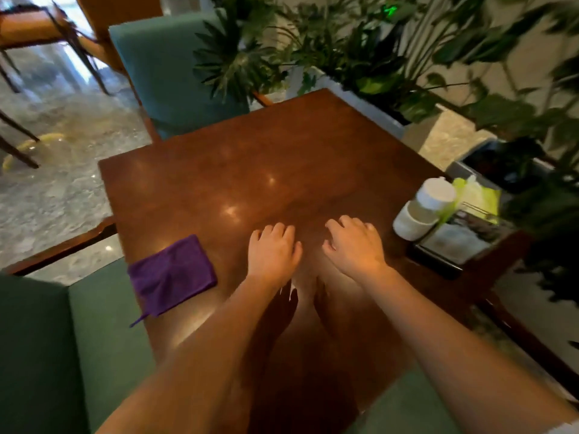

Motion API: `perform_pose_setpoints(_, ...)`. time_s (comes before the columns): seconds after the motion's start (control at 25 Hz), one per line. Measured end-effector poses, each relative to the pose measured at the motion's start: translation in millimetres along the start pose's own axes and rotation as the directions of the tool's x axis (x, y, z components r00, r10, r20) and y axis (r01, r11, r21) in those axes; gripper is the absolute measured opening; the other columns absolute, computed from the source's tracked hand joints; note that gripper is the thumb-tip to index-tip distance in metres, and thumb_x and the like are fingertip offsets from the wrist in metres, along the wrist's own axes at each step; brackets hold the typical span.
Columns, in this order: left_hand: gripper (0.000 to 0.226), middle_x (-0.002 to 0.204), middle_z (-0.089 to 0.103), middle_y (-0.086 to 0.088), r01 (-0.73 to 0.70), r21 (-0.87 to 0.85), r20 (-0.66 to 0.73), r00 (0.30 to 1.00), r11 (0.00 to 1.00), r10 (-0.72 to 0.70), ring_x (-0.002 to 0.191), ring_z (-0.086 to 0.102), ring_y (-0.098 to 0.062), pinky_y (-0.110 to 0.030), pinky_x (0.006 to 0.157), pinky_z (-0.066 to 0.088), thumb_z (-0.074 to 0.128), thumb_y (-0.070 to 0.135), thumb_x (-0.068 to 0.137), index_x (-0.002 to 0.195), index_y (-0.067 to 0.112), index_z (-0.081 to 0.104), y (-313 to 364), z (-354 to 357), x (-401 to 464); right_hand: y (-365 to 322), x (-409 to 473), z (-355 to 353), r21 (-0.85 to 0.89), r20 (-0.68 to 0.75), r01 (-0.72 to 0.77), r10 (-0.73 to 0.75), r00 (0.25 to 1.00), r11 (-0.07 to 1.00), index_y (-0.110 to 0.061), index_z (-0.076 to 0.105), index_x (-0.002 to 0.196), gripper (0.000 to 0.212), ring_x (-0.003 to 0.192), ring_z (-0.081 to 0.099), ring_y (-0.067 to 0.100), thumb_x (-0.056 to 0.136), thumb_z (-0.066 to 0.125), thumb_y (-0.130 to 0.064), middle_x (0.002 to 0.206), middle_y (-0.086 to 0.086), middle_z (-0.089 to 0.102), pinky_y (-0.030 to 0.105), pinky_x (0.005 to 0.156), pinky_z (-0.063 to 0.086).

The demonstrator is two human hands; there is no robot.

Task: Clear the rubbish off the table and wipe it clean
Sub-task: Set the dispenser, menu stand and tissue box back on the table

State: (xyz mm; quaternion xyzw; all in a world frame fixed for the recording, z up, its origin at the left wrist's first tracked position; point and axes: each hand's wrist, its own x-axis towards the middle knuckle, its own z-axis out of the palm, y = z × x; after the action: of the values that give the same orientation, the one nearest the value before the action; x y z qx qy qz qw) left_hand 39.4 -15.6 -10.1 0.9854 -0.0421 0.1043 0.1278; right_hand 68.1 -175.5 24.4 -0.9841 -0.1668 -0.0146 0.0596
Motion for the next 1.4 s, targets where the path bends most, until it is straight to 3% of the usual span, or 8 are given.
perform_pose_setpoints(0.24, 0.047, 0.141, 0.045, -0.003, 0.017, 0.031, 0.173, 0.985, 0.999, -0.023, 0.131, 0.035, -0.022, -0.046, 0.107, 0.028, 0.036, 0.043, 0.093, 0.134, 0.021, 0.043, 42.7, 77.5, -15.0, 86.6, -22.9, -1.4, -0.045, -0.071, -0.102, 0.099, 0.993, 0.994, -0.015, 0.055, 0.113, 0.032, 0.098, 0.056, 0.031, 0.086, 0.050, -0.031, 0.106, 0.010, 0.059, 0.040, 0.077, 0.044)
perform_pose_setpoints(0.48, 0.062, 0.159, -0.004, 0.000, 0.037, 0.080, 0.345, 0.936, 0.996, -0.063, 0.143, -0.013, -0.019, -0.056, 0.111, -0.005, 0.021, 0.058, 0.093, 0.148, 0.034, 0.004, 49.2, 125.3, -27.6, 134.9, 31.2, -19.1, -0.150, -0.181, -0.197, 0.169, 0.969, 0.969, -0.013, 0.049, 0.119, 0.040, 0.112, 0.047, 0.035, 0.083, 0.057, -0.028, 0.123, 0.016, 0.049, 0.047, 0.085, 0.044)
perform_pose_setpoints(0.64, 0.064, 0.157, -0.011, 0.002, 0.064, 0.103, 0.347, 0.933, 0.993, -0.097, 0.138, -0.023, -0.016, -0.058, 0.108, -0.012, 0.018, 0.063, 0.091, 0.144, 0.039, -0.008, 45.2, 132.0, -31.3, 166.0, 70.9, -31.9, -0.306, 0.082, -0.395, 0.438, 0.895, 0.866, -0.023, 0.022, 0.141, 0.070, 0.133, 0.026, 0.041, 0.084, 0.061, -0.035, 0.148, 0.018, 0.023, 0.053, 0.100, 0.035)
perform_pose_setpoints(0.76, 0.064, 0.155, -0.013, 0.004, 0.069, 0.095, 0.345, 0.933, 0.993, -0.098, 0.138, -0.024, -0.016, -0.057, 0.108, -0.014, 0.019, 0.063, 0.090, 0.144, 0.040, -0.008, 45.2, 132.2, -32.2, 178.1, 83.0, -33.8, -0.355, 0.282, -0.457, 0.559, 0.779, 0.816, -0.027, 0.011, 0.145, 0.074, 0.128, 0.031, 0.048, 0.086, 0.057, -0.030, 0.149, 0.018, 0.017, 0.058, 0.097, 0.040)
perform_pose_setpoints(0.88, 0.064, 0.154, -0.014, 0.005, 0.071, 0.097, 0.339, 0.935, 0.993, -0.100, 0.139, -0.023, -0.017, -0.058, 0.108, -0.014, 0.019, 0.064, 0.090, 0.142, 0.042, -0.011, 43.8, 133.1, -31.7, 181.0, 87.2, -29.1, -0.311, 0.287, -0.456, 0.540, 0.791, 0.834, -0.025, 0.015, 0.144, 0.065, 0.123, 0.038, 0.049, 0.090, 0.051, -0.022, 0.145, 0.021, 0.020, 0.052, 0.094, 0.046)
perform_pose_setpoints(1.08, 0.066, 0.153, -0.014, 0.005, 0.069, 0.101, 0.336, 0.936, 0.992, -0.100, 0.141, -0.019, -0.019, -0.058, 0.107, -0.015, 0.005, 0.068, 0.083, 0.142, 0.042, -0.009, 45.2, 133.6, -31.4, 183.9, 90.0, -29.7, -0.182, 0.200, -0.459, 0.490, 0.849, 0.870, -0.018, 0.045, 0.125, 0.044, 0.117, 0.037, 0.041, 0.084, 0.061, -0.017, 0.128, 0.020, 0.037, 0.040, 0.089, 0.041)
perform_pose_setpoints(1.24, 0.065, 0.153, -0.014, 0.005, 0.076, 0.110, 0.321, 0.941, 0.991, -0.108, 0.140, -0.022, -0.017, -0.057, 0.106, -0.018, 0.008, 0.068, 0.084, 0.141, 0.043, -0.013, 44.5, 136.7, -31.4, 180.2, 81.8, -26.6, -0.036, 0.112, -0.323, 0.325, 0.939, 0.946, -0.026, 0.050, 0.121, 0.044, 0.113, 0.036, 0.037, 0.081, 0.065, -0.013, 0.124, 0.018, 0.042, 0.036, 0.085, 0.038)
perform_pose_setpoints(1.4, 0.065, 0.154, -0.014, 0.006, 0.079, 0.093, 0.307, 0.946, 0.993, -0.104, 0.140, -0.024, -0.015, -0.056, 0.104, -0.021, 0.014, 0.066, 0.086, 0.143, 0.043, -0.009, 41.1, 139.8, -32.1, 154.3, 75.7, -23.9, 0.174, 0.076, 0.014, -0.028, 0.997, 0.985, -0.033, 0.052, 0.122, 0.056, 0.121, 0.031, 0.032, 0.075, 0.071, -0.009, 0.134, 0.011, 0.038, 0.040, 0.095, 0.038)
